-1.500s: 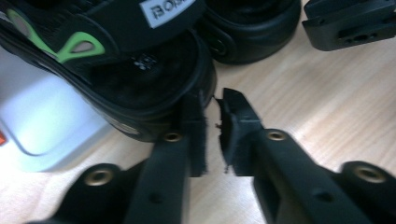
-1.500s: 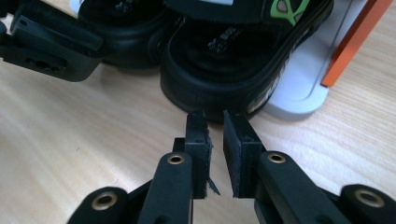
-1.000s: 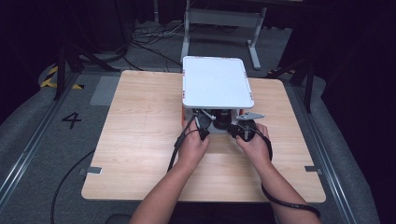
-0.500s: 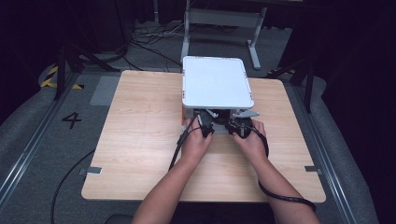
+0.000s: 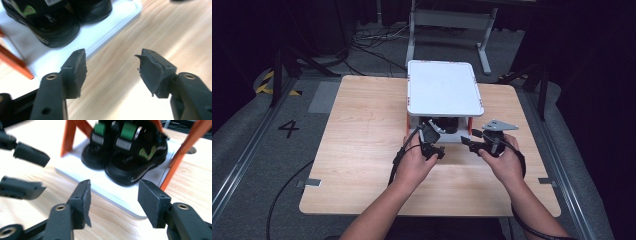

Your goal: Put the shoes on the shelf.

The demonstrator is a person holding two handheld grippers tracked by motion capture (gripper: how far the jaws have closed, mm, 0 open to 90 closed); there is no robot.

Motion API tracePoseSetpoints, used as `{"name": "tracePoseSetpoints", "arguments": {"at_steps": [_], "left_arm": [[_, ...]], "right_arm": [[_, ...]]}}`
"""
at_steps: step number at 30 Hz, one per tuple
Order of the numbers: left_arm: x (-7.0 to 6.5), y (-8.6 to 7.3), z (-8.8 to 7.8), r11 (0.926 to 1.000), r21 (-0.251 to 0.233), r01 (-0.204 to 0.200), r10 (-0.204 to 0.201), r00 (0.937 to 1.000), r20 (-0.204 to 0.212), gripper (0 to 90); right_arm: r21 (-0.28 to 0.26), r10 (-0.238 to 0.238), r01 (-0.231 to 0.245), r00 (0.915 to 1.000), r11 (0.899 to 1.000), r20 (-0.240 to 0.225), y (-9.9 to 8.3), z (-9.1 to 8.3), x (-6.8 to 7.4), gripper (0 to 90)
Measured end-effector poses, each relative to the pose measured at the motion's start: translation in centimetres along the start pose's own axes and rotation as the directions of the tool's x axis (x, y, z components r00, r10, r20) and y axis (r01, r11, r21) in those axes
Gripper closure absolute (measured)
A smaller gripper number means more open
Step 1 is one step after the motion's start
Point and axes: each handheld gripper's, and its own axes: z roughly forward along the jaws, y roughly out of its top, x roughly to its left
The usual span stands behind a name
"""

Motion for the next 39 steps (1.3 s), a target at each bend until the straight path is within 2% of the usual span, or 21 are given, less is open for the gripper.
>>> {"name": "tracePoseSetpoints", "arguments": {"at_steps": [1,4,8,10,11,14,17,20,22,23,24,25,26,27,30,32,34,36,37,38,39], "left_arm": [[0.1,0.0,-0.8,1.0,0.008,-0.003,0.003,1.0,-0.005,37.8],[0.6,-0.4,-2.8,0.9993,0.035,0.014,-0.013,0.9997,-0.019,36.5],[1.8,-1.2,-4.8,0.9965,0.077,0.031,-0.028,0.9984,-0.048,28.8],[2.6,-1.9,-5.9,0.996,0.078,0.043,-0.039,0.9974,-0.06,24.7],[2.9,-2.2,-6.3,0.9963,0.069,0.051,-0.046,0.9966,-0.069,24.2],[3.7,-2.8,-7.0,0.997,0.047,0.062,-0.058,0.9947,-0.084,17.0],[5.6,-4.3,-8.1,0.9978,0.023,0.062,-0.06,0.9949,-0.081,16.3],[6.9,-5.5,-8.7,0.9969,0.009,0.079,-0.077,0.9911,-0.108,16.6],[7.2,-6.0,-8.8,0.9961,0.018,0.086,-0.084,0.9909,-0.105,16.5],[7.6,-6.5,-8.9,0.994,0.044,0.1,-0.095,0.9911,-0.093,16.5],[7.9,-6.8,-8.9,0.9933,0.06,0.099,-0.094,0.9916,-0.089,16.5],[8.3,-7.4,-8.9,0.9935,0.072,0.088,-0.081,0.9929,-0.086,16.7],[8.9,-8.1,-8.8,0.9944,0.086,0.062,-0.053,0.9933,-0.103,16.7],[9.3,-8.4,-8.8,0.9935,0.099,0.056,-0.046,0.9938,-0.102,16.6],[10.4,-9.4,-8.4,0.9917,0.116,0.056,-0.047,0.9959,-0.078,16.7],[11.0,-10.0,-7.9,0.985,0.16,0.064,-0.053,0.996,-0.073,16.8],[11.5,-10.4,-7.3,0.9778,0.201,0.059,-0.043,0.9958,-0.081,16.9],[11.7,-10.6,-7.1,0.9761,0.206,0.071,-0.055,0.995,-0.083,16.9],[12.1,-10.9,-6.7,0.9794,0.181,0.089,-0.077,0.9942,-0.075,18.1],[12.1,-10.9,-6.7,0.9794,0.181,0.089,-0.077,0.9942,-0.075,18.7],[12.7,-11.4,-6.4,0.984,0.143,0.106,-0.094,0.9917,-0.088,18.3]], "right_arm": [[-0.004,0.022,-0.022,0.9997,1.0,-0.01,0.4,-0.9,-0.1,41.5],[-0.009,-0.016,0.016,0.9998,1.0,0.011,1.1,-2.5,-0.6,37.6],[0.032,-0.022,0.022,0.9994,0.999,0.026,1.3,-4.4,-1.5,27.7],[0.084,-0.063,0.062,0.998,0.995,0.01,1.2,-5.2,-1.9,23.5],[0.108,-0.074,0.073,0.9972,0.991,0.004,1.1,-5.7,-2.1,23.0],[0.105,-0.072,0.07,0.9974,0.992,0.01,0.9,-6.4,-2.5,19.7],[0.135,-0.089,0.087,0.996,0.987,0.011,0.2,-7.8,-3.7,17.0],[0.141,-0.131,0.126,0.9911,0.982,0.025,-0.5,-8.6,-5.0,15.9],[0.153,-0.129,0.122,0.9909,0.981,0.038,-0.8,-8.8,-5.4,15.9],[0.192,-0.115,0.102,0.992,0.976,0.054,-1.6,-9.1,-6.3,16.3],[0.192,-0.115,0.102,0.992,0.976,0.054,-1.6,-9.1,-6.3,16.3],[0.216,-0.123,0.11,0.9913,0.97,0.047,-1.9,-9.2,-6.6,16.7],[0.297,-0.163,0.143,0.9858,0.944,0.042,-2.5,-9.4,-7.4,16.8],[0.316,-0.183,0.157,0.9818,0.936,0.052,-2.8,-9.4,-7.7,16.4],[0.315,-0.183,0.157,0.9816,0.936,0.054,-3.7,-9.2,-8.4,16.0],[0.317,-0.162,0.139,0.9855,0.938,0.048,-4.3,-8.8,-8.9,16.0],[0.332,-0.162,0.137,0.9857,0.933,0.047,-5.0,-8.3,-9.2,16.0],[0.335,-0.166,0.142,0.9852,0.931,0.043,-5.3,-8.0,-9.5,16.0],[0.353,-0.166,0.147,0.9859,0.924,0.023,-6.1,-7.4,-10.1,16.2],[0.344,-0.173,0.154,0.9847,0.926,0.023,-6.4,-7.1,-10.4,16.6],[0.331,-0.2,0.177,0.9793,0.927,0.034,-6.8,-6.8,-10.8,16.5]]}}
